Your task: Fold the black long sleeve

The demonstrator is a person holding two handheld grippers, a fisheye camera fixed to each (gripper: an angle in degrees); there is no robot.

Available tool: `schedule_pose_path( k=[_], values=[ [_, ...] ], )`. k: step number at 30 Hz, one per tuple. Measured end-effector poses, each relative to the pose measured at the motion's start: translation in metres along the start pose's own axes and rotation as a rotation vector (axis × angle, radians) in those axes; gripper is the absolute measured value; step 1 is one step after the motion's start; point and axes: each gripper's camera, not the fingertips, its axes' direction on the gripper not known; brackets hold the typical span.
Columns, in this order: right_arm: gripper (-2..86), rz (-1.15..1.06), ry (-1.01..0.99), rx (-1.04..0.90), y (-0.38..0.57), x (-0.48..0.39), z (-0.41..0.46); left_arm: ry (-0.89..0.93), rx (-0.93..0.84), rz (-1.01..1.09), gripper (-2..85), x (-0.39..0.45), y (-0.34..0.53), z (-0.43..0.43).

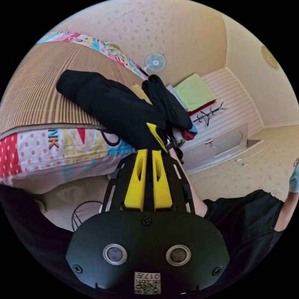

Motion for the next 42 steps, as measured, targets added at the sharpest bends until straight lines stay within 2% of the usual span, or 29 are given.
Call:
schedule_pose_path(
  k=[2, 5, 7, 10, 13, 16, 20, 25, 30, 32, 34, 37, 39, 42],
  values=[
    [14.8, -0.002, 0.029, -0.024, 0.005, -0.014, 0.005, 0.112, 0.074, -0.123, 12.5, -0.033, 0.007, -0.007],
    [14.3, -0.016, 0.068, -0.059, 0.018, -0.026, 0.014, 0.287, 0.170, -0.334, 15.0, -0.078, 0.016, 0.004],
    [13.9, -0.030, 0.092, -0.041, 0.028, -0.029, 0.015, 0.340, 0.110, -0.422, 16.1, -0.094, 0.012, 0.025],
    [13.3, -0.030, 0.095, -0.089, 0.037, -0.036, 0.021, 0.372, -0.014, -0.405, 17.7, -0.092, 0.001, 0.059],
    [13.2, -0.061, 0.131, -0.164, 0.040, -0.046, 0.016, 0.375, 0.005, -0.352, 17.7, -0.082, 0.005, 0.064],
    [14.6, -0.072, 0.146, -0.123, 0.051, -0.043, -0.007, 0.431, -0.018, -0.363, 14.3, -0.082, 0.016, 0.072],
    [17.8, -0.016, 0.125, -0.030, 0.059, -0.020, -0.018, 0.405, -0.016, -0.355, 12.5, -0.071, 0.025, 0.065],
    [18.6, -0.012, -0.063, -0.133, 0.022, -0.004, 0.039, 0.369, -0.031, -0.253, 11.9, -0.033, 0.036, 0.061],
    [13.8, -0.303, -0.061, -0.146, -0.045, -0.088, 0.067, 0.333, 0.106, -0.012, 9.9, -0.001, 0.040, 0.030],
    [13.5, -0.437, -0.030, -0.116, -0.066, -0.138, 0.062, 0.200, 0.140, 0.111, 8.5, 0.016, 0.047, 0.018],
    [13.6, -0.642, 0.065, -0.041, -0.084, -0.209, 0.041, 0.097, 0.144, 0.150, 8.9, 0.022, 0.054, 0.016],
    [14.0, -0.762, 0.142, 0.074, -0.101, -0.256, 0.005, 0.037, 0.129, 0.159, 9.3, 0.016, 0.063, 0.023],
    [14.3, -0.733, 0.162, 0.229, -0.129, -0.263, -0.039, 0.047, 0.112, 0.118, 9.4, 0.005, 0.064, 0.030],
    [14.3, -0.520, 0.207, 0.389, -0.170, -0.217, -0.092, 0.081, 0.059, 0.005, 9.3, -0.017, 0.062, 0.045]
  ],
)
